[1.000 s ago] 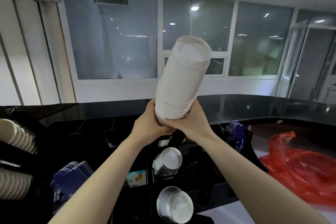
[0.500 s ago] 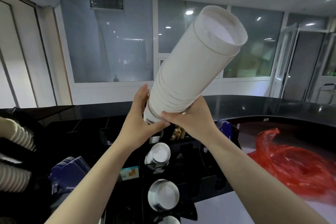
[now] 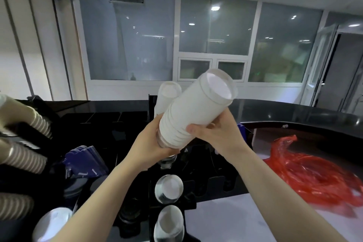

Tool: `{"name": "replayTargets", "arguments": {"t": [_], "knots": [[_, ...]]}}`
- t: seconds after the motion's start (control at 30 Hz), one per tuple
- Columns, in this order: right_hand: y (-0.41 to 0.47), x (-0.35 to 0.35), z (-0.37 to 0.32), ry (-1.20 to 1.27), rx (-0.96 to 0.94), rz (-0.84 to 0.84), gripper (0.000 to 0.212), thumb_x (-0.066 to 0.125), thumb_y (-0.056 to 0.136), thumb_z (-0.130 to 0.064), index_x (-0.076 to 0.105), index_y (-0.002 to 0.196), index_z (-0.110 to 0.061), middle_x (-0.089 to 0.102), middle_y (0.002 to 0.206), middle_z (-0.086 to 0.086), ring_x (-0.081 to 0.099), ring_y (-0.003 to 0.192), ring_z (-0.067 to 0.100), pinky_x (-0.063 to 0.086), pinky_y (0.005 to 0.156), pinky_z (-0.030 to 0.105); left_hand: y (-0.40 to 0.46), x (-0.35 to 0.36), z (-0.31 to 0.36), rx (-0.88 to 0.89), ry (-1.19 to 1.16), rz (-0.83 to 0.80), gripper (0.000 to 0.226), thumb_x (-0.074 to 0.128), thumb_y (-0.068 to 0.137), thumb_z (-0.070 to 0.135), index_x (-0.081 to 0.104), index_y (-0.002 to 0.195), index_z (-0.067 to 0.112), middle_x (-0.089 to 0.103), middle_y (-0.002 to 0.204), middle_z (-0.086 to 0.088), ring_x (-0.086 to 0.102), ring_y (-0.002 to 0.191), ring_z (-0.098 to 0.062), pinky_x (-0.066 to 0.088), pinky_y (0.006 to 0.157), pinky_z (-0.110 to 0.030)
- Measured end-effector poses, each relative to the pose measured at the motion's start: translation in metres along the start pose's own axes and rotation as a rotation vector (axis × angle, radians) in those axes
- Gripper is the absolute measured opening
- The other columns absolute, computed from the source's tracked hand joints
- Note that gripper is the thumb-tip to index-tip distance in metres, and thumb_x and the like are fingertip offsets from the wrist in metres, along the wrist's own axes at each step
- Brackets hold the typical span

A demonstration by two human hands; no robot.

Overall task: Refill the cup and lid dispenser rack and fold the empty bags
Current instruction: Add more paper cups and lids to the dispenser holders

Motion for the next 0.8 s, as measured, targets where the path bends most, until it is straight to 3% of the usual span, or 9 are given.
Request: {"name": "replayTargets", "arguments": {"t": [0.07,0.17,0.23,0.3,0.37,0.5,0.6,0.7,0.8], "knots": [[0.001,-0.001,0.0,0.011,-0.031,0.033,0.072,0.085,0.063,-0.007,0.049,0.122,-0.023,0.062,0.12,-0.003,0.06,0.11,0.008,0.054,0.083,0.024,0.0,0.002,-0.006,-0.005,0.001,-0.022,0.084,0.083,0.058,0.026,0.043,0.125,0.055,0.06,0.118,0.028,0.057,0.108,0.007,0.047,0.081,-0.02],[0.003,0.006,0.007,-0.047,-0.052,0.033,0.076,0.087,0.062,-0.004,0.048,0.117,-0.036,0.061,0.114,-0.019,0.058,0.108,0.0,0.052,0.082,0.018,-0.001,0.003,-0.015,-0.01,0.016,-0.033,0.081,0.082,0.061,0.024,0.042,0.124,0.057,0.059,0.119,0.028,0.056,0.109,0.008,0.048,0.082,-0.017],[0.005,0.013,0.014,-0.112,-0.055,0.03,0.079,0.089,0.059,-0.011,0.045,0.114,-0.047,0.058,0.11,-0.032,0.054,0.107,-0.008,0.049,0.08,0.011,-0.003,0.003,-0.026,-0.037,0.038,-0.043,0.081,0.079,0.062,0.029,0.04,0.128,0.056,0.057,0.124,0.029,0.053,0.114,0.008,0.047,0.091,-0.018],[0.007,0.018,0.022,-0.162,-0.048,0.028,0.079,0.088,0.056,-0.023,0.042,0.11,-0.058,0.055,0.11,-0.037,0.052,0.107,-0.012,0.047,0.08,0.008,-0.004,0.0,-0.043,-0.108,0.061,-0.039,0.087,0.078,0.064,0.031,0.036,0.14,0.042,0.05,0.135,0.024,0.045,0.123,0.006,0.039,0.1,-0.018],[0.01,0.02,0.033,-0.174,-0.016,0.032,0.077,0.085,0.053,-0.034,0.04,0.108,-0.062,0.054,0.11,-0.038,0.051,0.106,-0.013,0.048,0.079,0.011,-0.006,-0.004,-0.056,-0.165,0.09,-0.027,0.09,0.078,0.07,0.029,0.031,0.146,0.032,0.044,0.143,0.017,0.04,0.126,0.004,0.033,0.096,-0.012],[0.014,0.026,0.062,-0.175,0.053,0.025,0.078,0.084,0.051,-0.041,0.039,0.11,-0.063,0.054,0.11,-0.039,0.051,0.106,-0.013,0.048,0.079,0.012,-0.008,-0.012,-0.065,-0.212,0.082,-0.007,0.078,0.071,0.082,0.021,0.029,0.148,0.028,0.043,0.146,0.006,0.04,0.132,-0.008,0.031,0.101,-0.021],[0.015,0.033,0.082,-0.229,0.069,0.029,0.079,0.086,0.05,-0.038,0.041,0.111,-0.062,0.055,0.112,-0.033,0.051,0.109,-0.008,0.047,0.083,0.01,-0.01,-0.018,-0.072,-0.242,0.059,0.001,0.071,0.067,0.085,0.021,0.031,0.146,0.03,0.045,0.143,0.007,0.041,0.13,-0.006,0.032,0.103,-0.024],[0.014,0.045,0.105,-0.36,0.09,-0.031,0.087,0.091,0.053,-0.03,0.044,0.125,-0.039,0.052,0.123,-0.012,0.048,0.118,0.007,0.045,0.101,0.034,-0.012,-0.022,-0.077,-0.26,0.057,0.003,0.068,0.066,0.086,0.021,0.033,0.145,0.031,0.046,0.141,0.01,0.041,0.128,-0.003,0.032,0.106,-0.026],[0.011,0.054,0.114,-0.376,0.118,-0.108,0.084,0.09,0.056,-0.033,0.045,0.127,-0.033,0.051,0.125,-0.01,0.047,0.118,0.006,0.043,0.103,0.037,-0.015,-0.025,-0.081,-0.263,0.078,0.0,0.064,0.064,0.087,0.019,0.036,0.142,0.033,0.047,0.138,0.013,0.041,0.125,0.0,0.032,0.105,-0.024]]}}
Point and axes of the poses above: each hand's wrist, its own y-axis towards the middle knuckle, its own x-axis out of the palm, z = x × y, the point moved 9 cm from there along y, towards the middle knuckle
